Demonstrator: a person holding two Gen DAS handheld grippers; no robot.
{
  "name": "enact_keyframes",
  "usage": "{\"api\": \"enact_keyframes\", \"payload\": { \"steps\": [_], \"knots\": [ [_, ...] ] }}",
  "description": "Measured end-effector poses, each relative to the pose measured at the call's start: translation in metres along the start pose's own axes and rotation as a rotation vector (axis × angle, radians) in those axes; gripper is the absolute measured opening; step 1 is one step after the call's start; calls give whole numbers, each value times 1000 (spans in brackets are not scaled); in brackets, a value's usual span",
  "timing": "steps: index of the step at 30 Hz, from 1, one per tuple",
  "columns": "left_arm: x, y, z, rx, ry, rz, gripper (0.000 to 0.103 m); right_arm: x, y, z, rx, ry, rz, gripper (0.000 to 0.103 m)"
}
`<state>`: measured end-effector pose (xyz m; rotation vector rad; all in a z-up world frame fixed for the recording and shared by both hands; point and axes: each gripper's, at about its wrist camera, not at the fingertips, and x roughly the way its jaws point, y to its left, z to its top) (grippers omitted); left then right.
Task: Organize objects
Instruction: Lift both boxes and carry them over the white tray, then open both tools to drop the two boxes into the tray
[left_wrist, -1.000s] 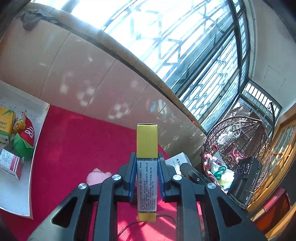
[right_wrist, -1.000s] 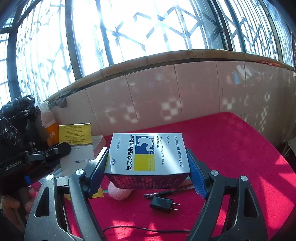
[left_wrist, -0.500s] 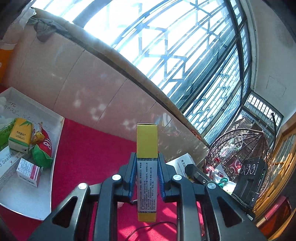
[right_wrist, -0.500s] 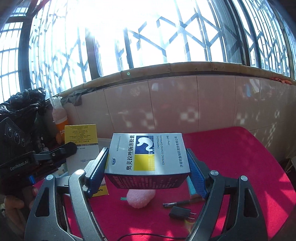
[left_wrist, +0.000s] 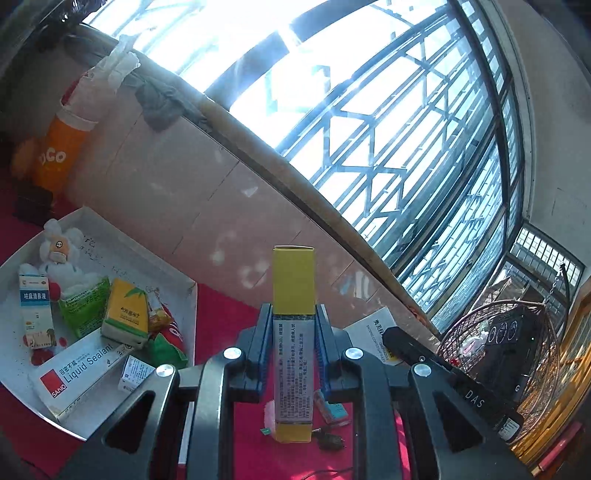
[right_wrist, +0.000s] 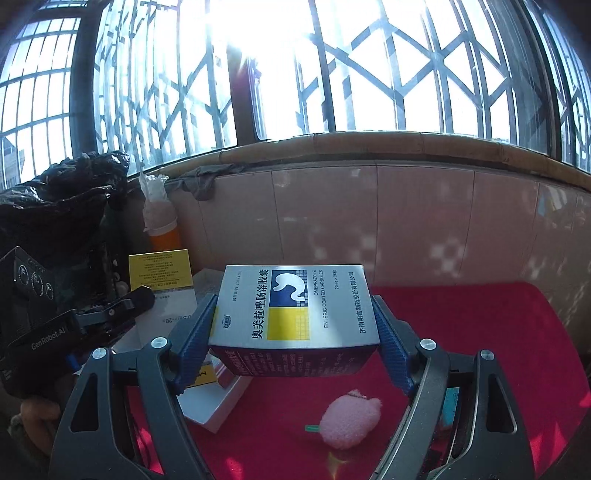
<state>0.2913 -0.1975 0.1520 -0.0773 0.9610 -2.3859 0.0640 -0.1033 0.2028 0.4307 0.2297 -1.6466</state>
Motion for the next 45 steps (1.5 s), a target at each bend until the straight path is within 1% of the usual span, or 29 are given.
{"api": "enact_keyframes", "payload": {
  "steps": [5,9,11,14,20,25,28,32,36,38,39,40,41,42,43,44,45],
  "knots": [
    [-24,35,18,-40,-65,82,20,34,28,8,-38,47,43,80],
    [-43,64,29,-60,-108,161,20,64,45,13,-51,96,66,80],
    [-50,79,32,-71,-123,201,20,82,51,16,-47,129,78,80],
    [-55,98,34,-86,-128,241,20,111,58,19,-37,184,88,80],
    [-38,116,35,-67,-91,289,20,172,66,15,-12,283,72,80],
    [-23,114,33,-1,-56,338,20,214,75,8,21,343,64,80],
    [-14,112,32,48,-35,381,20,231,80,5,19,354,46,80],
    [-4,112,32,89,-6,417,20,252,84,2,39,373,35,81],
    [4,112,31,122,31,452,20,266,85,-2,75,396,53,82],
    [7,112,30,132,47,471,21,268,86,-5,72,405,62,83],
    [7,113,30,130,51,481,24,267,86,-6,68,406,63,84],
    [7,114,30,126,51,489,36,265,86,-7,66,399,61,85],
    [6,115,30,119,47,499,47,262,84,-7,69,388,56,90],
    [5,115,30,113,40,510,77,259,81,-6,76,376,53,94],
    [3,115,30,113,29,521,97,256,78,-6,89,361,56,96],
    [1,114,31,119,12,536,103,253,75,-5,100,351,57,103],
    [0,113,31,126,2,551,103,250,72,-4,109,340,58,103]
  ]
}}
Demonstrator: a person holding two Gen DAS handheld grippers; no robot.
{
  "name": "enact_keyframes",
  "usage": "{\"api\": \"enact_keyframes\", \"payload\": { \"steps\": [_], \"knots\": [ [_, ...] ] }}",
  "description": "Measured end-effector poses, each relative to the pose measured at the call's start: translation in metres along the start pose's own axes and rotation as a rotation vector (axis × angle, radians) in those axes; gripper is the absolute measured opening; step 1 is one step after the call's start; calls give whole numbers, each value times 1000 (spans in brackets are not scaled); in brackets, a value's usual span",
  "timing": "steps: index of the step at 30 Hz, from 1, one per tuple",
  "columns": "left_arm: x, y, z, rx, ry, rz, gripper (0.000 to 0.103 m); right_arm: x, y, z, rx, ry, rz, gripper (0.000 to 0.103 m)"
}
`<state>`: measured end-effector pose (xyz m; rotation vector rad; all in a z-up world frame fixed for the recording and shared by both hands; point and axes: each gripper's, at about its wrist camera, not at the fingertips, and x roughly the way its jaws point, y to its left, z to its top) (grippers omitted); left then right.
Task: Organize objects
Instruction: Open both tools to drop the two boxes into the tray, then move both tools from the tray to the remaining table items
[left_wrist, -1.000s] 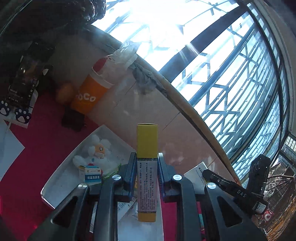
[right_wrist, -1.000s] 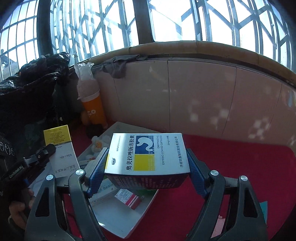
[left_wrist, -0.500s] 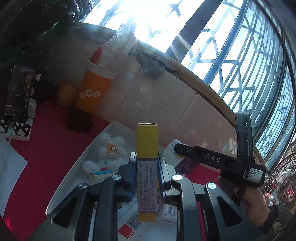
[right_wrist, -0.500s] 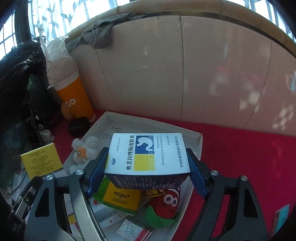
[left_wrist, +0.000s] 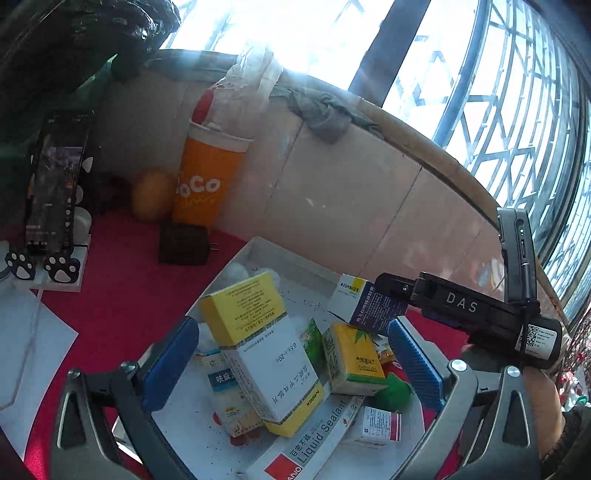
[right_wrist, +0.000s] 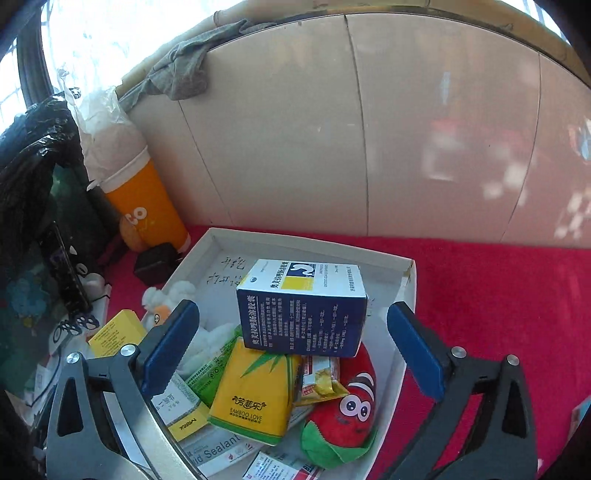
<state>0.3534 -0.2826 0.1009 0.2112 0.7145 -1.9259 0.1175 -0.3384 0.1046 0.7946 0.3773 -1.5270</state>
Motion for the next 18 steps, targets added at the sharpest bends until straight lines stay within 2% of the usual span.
{"api": "enact_keyframes", "payload": {
  "steps": [4,9,15,18],
  "knots": [
    [-9,0,1,10,-25,49,103,-19,-7,-1,27,-41,17,103],
    [-28,5,1,-3,-63,88,103,-65,-12,-13,47,-128,55,103],
    [-49,-1,3,-5,-96,79,103,-128,-28,-38,67,-242,81,103],
    [-58,-15,4,27,-115,43,103,-172,-46,-56,88,-374,22,103]
  ]
}}
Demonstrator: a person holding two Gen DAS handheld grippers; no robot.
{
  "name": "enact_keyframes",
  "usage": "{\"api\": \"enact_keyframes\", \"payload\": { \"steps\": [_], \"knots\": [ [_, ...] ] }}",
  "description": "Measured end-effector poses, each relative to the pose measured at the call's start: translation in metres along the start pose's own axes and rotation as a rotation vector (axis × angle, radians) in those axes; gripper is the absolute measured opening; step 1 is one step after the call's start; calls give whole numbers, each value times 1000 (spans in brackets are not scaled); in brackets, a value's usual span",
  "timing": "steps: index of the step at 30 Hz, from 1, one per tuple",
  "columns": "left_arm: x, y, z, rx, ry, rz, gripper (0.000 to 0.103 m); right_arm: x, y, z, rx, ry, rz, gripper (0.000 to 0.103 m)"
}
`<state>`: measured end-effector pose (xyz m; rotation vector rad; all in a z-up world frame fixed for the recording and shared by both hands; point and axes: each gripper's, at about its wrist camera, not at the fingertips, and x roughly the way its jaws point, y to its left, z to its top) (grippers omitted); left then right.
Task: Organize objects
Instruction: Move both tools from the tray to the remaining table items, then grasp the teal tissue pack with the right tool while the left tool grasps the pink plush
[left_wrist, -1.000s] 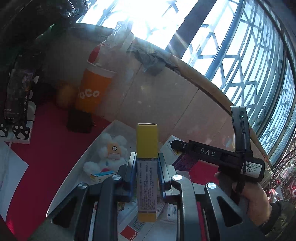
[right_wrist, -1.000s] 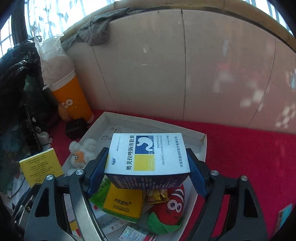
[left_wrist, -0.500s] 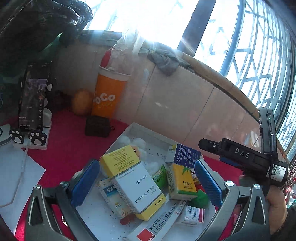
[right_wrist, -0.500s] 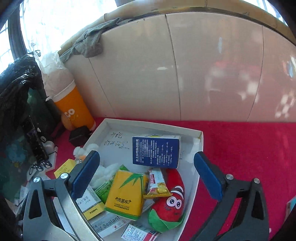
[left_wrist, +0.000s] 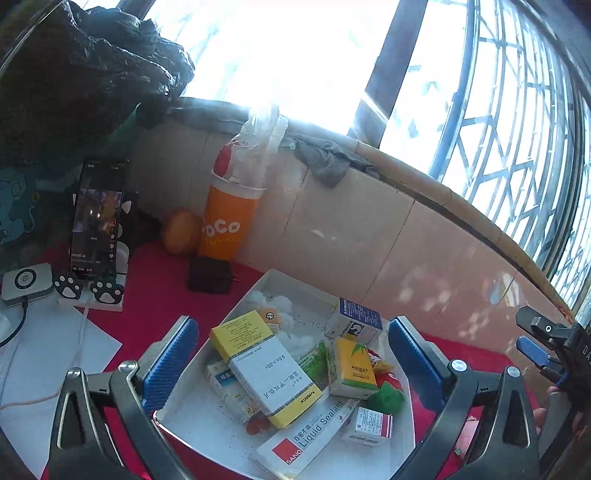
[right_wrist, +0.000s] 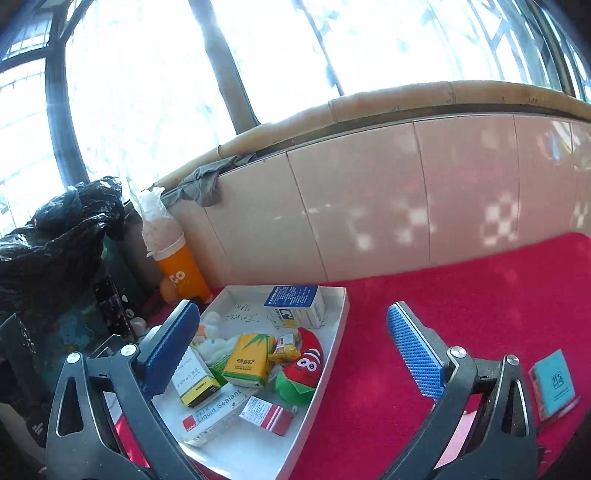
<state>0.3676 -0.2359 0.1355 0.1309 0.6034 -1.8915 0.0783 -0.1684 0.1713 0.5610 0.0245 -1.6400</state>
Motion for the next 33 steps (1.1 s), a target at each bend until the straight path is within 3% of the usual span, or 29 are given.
{"api": "enact_keyframes", "payload": {
  "steps": [6,11,16,20,27,33],
  "knots": [
    [-9,-43,-6,102,-5,-93,103,-98,-62,10,67,-199,-126,103],
    [0,-91,-27,196,77,-197,103,-143,-125,9,124,-225,-274,103],
    [17,-154,-67,370,198,-300,103,-135,-196,-10,245,-87,-378,103],
    [33,-192,-98,471,280,-351,103,-103,-229,-37,239,41,-432,103],
    [82,-227,-130,511,431,-370,103,-40,-250,-51,183,209,-401,103],
    [101,-259,-168,626,503,-424,103,-3,-239,-60,82,318,-394,101]
  ]
}}
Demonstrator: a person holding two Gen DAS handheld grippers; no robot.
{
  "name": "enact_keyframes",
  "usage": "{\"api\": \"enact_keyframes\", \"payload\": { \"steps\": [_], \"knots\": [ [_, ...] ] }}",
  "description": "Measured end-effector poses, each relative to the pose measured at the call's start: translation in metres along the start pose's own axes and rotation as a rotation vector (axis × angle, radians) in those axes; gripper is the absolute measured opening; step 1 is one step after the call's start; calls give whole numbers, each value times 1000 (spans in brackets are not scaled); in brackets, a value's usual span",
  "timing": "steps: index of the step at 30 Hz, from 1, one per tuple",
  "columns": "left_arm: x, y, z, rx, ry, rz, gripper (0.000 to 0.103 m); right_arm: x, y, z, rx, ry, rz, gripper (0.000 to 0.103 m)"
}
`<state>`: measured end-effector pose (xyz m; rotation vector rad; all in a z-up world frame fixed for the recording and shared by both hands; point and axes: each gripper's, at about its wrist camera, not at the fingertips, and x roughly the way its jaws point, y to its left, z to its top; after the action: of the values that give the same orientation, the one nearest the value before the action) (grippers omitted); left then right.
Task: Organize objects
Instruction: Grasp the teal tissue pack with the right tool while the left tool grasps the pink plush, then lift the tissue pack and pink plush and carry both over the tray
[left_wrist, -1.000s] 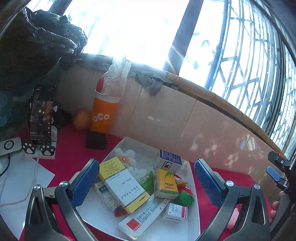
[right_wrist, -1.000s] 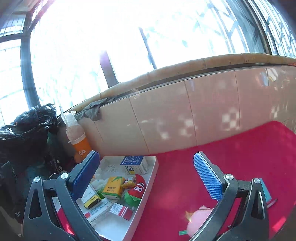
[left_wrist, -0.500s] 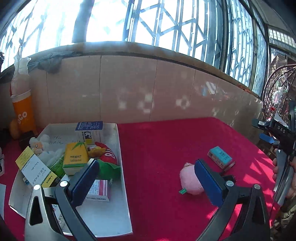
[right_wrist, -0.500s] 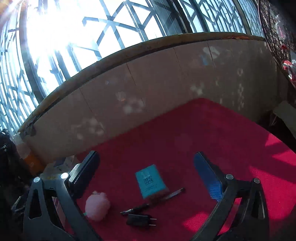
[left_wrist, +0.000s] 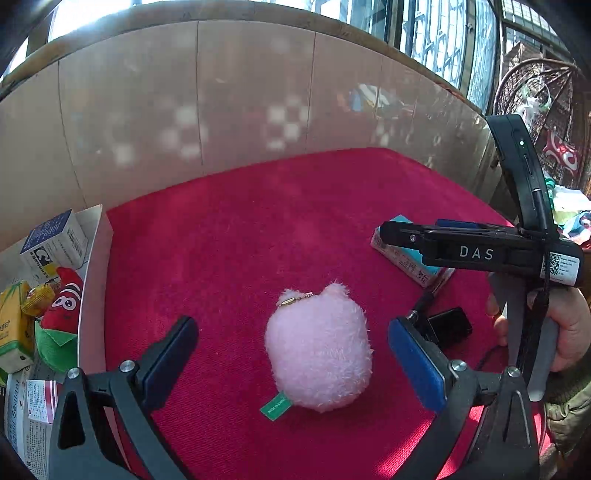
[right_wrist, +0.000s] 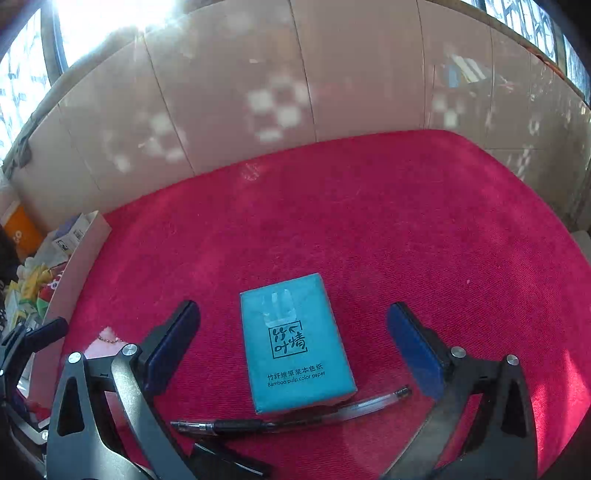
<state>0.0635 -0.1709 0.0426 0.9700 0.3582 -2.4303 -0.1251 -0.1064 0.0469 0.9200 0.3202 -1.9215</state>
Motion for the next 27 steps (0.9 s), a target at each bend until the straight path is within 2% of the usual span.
{"api": "enact_keyframes", "payload": {
  "steps": [1,3,4,5,6,8,9,10,12,15,23,27],
  "knots": [
    [8,-2,-2,10,21,15,103,4,3,-3,-21,10,-7,98],
    [25,-1,-2,5,77,43,103,15,5,-6,-33,74,-2,79],
    [31,1,-2,-17,104,42,103,14,5,-5,-31,64,-13,75],
    [33,5,-1,-45,112,34,103,12,3,-6,-26,57,-8,64],
    [34,9,-2,-71,110,24,103,12,2,-6,-17,57,-7,57],
    [32,13,-4,-90,101,23,98,11,-1,-7,-1,52,3,55],
    [31,13,-4,-89,94,21,91,11,-2,-6,4,51,6,55],
    [28,12,-5,-84,84,20,77,12,-1,-6,6,50,6,54],
    [26,7,-5,-63,75,26,55,11,0,-6,5,50,5,54],
    [23,2,-5,-39,60,-22,53,10,1,-7,3,49,22,52],
    [9,-3,-4,-17,-5,29,52,8,0,-9,22,42,21,51],
    [2,-8,-3,11,-44,67,52,0,-9,-10,64,8,11,51]
  ]
}}
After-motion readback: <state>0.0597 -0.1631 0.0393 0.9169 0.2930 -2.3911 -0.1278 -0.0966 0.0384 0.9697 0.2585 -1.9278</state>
